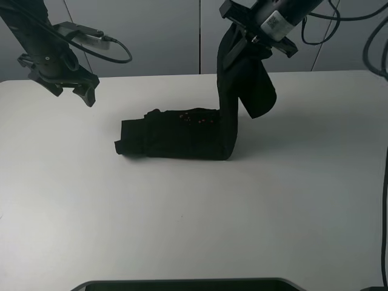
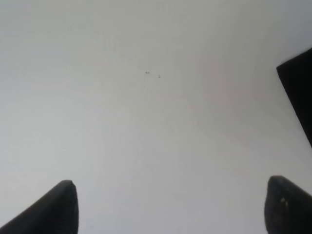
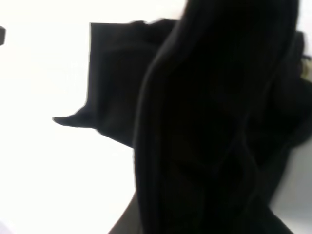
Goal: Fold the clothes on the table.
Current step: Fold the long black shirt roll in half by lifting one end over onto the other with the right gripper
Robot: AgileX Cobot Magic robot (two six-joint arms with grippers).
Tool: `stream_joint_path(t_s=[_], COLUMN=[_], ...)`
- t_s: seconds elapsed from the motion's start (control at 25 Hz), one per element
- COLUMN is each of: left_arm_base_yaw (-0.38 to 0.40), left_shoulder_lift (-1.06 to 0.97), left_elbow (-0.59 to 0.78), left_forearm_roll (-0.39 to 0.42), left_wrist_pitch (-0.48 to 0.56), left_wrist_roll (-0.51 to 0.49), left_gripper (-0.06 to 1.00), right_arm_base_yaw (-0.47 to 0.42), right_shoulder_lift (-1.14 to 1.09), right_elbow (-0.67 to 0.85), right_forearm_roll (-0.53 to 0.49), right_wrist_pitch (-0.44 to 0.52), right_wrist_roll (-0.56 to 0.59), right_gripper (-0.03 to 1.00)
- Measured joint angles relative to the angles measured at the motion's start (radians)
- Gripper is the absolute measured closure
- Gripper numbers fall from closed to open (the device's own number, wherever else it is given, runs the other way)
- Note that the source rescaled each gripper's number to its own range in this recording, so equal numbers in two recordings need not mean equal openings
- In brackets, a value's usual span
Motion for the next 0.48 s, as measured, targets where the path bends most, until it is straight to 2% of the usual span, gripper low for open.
stream_joint_path(t_s=[0.24,0.48], left_arm_base_yaw=[0.000,0.000], left_shoulder_lift=[0.000,0.000], left_elbow=[0.000,0.000], left_forearm_roll=[0.000,0.000], left_wrist_pitch=[0.000,0.000], left_wrist_roll=[0.000,0.004], left_gripper=[-0.05,-0.05], right_arm_base_yaw=[0.091,0.133], right_shoulder_lift=[0.092,0.210], right_elbow=[0.000,0.000], right_forearm_roll=[0.121,0.260], right_wrist_pitch=[-0.113,-0.193], right_wrist_roll=[-0.025,-0.098], right_gripper=[0.86,0.86])
